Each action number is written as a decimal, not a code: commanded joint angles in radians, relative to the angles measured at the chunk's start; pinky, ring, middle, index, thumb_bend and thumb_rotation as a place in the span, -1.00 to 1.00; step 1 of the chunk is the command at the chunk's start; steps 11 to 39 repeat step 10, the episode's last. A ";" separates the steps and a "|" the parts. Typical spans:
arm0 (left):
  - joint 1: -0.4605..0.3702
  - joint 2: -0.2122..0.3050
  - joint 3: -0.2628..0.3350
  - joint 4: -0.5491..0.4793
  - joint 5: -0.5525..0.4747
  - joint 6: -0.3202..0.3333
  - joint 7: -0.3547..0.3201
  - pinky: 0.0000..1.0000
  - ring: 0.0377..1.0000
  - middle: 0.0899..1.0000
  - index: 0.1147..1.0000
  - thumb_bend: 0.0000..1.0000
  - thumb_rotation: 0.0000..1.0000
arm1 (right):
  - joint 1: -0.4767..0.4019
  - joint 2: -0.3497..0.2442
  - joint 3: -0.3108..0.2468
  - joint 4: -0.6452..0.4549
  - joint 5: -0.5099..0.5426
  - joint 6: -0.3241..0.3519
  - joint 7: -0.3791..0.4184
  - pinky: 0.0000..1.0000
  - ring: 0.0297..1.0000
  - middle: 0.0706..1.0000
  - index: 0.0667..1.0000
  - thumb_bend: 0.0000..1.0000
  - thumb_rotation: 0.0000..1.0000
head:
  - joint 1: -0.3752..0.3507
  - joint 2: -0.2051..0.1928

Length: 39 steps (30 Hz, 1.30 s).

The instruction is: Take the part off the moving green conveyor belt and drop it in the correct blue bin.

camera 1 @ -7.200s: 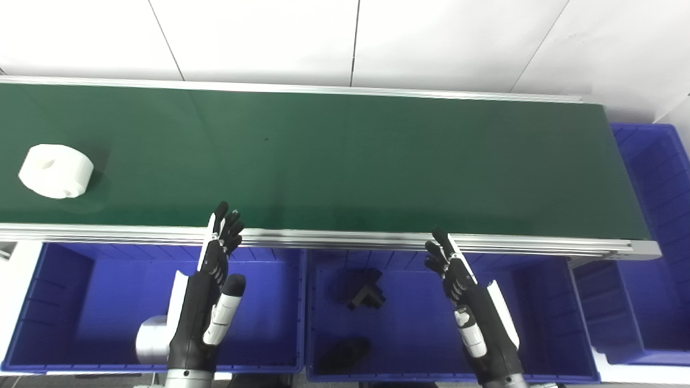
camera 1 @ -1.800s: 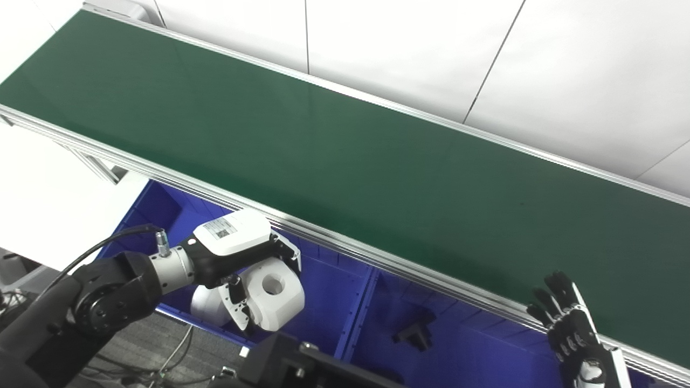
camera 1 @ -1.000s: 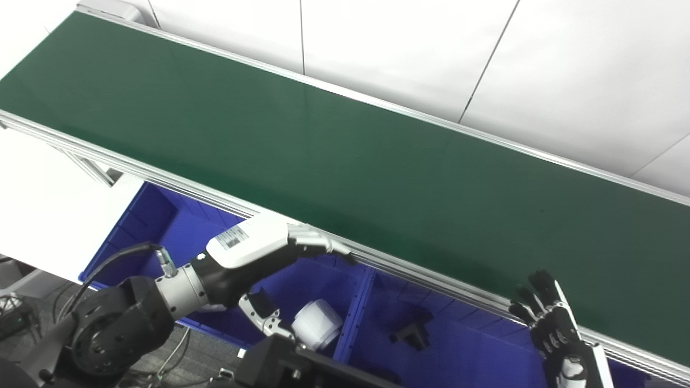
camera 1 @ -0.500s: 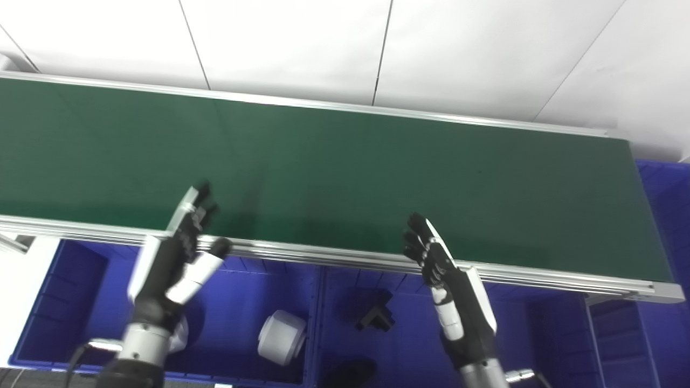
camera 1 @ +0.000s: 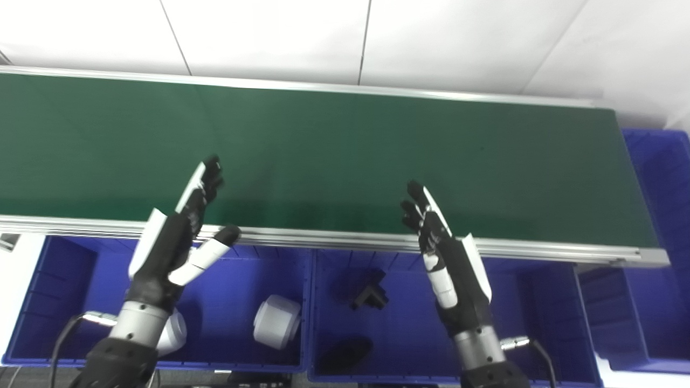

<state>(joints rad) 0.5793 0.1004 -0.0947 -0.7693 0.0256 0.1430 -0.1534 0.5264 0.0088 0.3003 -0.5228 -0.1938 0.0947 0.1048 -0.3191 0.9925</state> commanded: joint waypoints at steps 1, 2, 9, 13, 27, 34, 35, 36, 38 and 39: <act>0.069 -0.036 -0.027 -0.072 -0.005 0.020 0.021 1.00 1.00 1.00 1.00 0.16 0.69 | 0.006 -0.007 -0.008 -0.038 0.021 0.012 0.002 0.83 0.87 0.95 0.94 0.70 1.00 | 0.012 0.001; 0.079 -0.040 -0.037 -0.047 0.019 -0.031 0.022 1.00 1.00 1.00 1.00 0.16 0.72 | 0.004 -0.013 -0.013 -0.038 0.027 0.014 0.003 0.82 0.86 0.94 0.94 0.71 1.00 | 0.023 0.000; 0.022 -0.036 -0.019 0.190 0.143 -0.265 0.056 1.00 1.00 1.00 1.00 0.25 0.84 | 0.004 -0.033 -0.022 -0.033 0.039 0.008 0.002 0.78 0.83 0.92 0.93 0.71 0.99 | 0.023 -0.008; 0.019 -0.040 -0.022 0.201 0.160 -0.269 0.062 1.00 0.99 1.00 1.00 0.26 0.85 | 0.006 -0.035 -0.023 -0.032 0.039 0.008 0.000 0.77 0.82 0.91 0.92 0.71 0.99 | 0.027 -0.011; 0.019 -0.040 -0.022 0.201 0.160 -0.269 0.062 1.00 0.99 1.00 1.00 0.26 0.85 | 0.006 -0.035 -0.023 -0.032 0.039 0.008 0.000 0.77 0.82 0.91 0.92 0.71 0.99 | 0.027 -0.011; 0.019 -0.040 -0.022 0.201 0.160 -0.269 0.062 1.00 0.99 1.00 1.00 0.26 0.85 | 0.006 -0.035 -0.023 -0.032 0.039 0.008 0.000 0.77 0.82 0.91 0.92 0.71 0.99 | 0.027 -0.011; 0.019 -0.040 -0.022 0.201 0.160 -0.269 0.062 1.00 0.99 1.00 1.00 0.26 0.85 | 0.006 -0.035 -0.023 -0.032 0.039 0.008 0.000 0.77 0.82 0.91 0.92 0.71 0.99 | 0.027 -0.011; 0.019 -0.040 -0.022 0.201 0.160 -0.269 0.062 1.00 0.99 1.00 1.00 0.26 0.85 | 0.006 -0.035 -0.023 -0.032 0.039 0.008 0.000 0.77 0.82 0.91 0.92 0.71 0.99 | 0.027 -0.011; 0.019 -0.040 -0.022 0.201 0.160 -0.269 0.062 1.00 0.99 1.00 1.00 0.26 0.85 | 0.006 -0.035 -0.023 -0.032 0.039 0.008 0.000 0.77 0.82 0.91 0.92 0.71 0.99 | 0.027 -0.011; 0.019 -0.040 -0.022 0.201 0.160 -0.269 0.062 1.00 0.99 1.00 1.00 0.26 0.85 | 0.006 -0.035 -0.023 -0.032 0.039 0.008 0.000 0.77 0.82 0.91 0.92 0.71 0.99 | 0.027 -0.011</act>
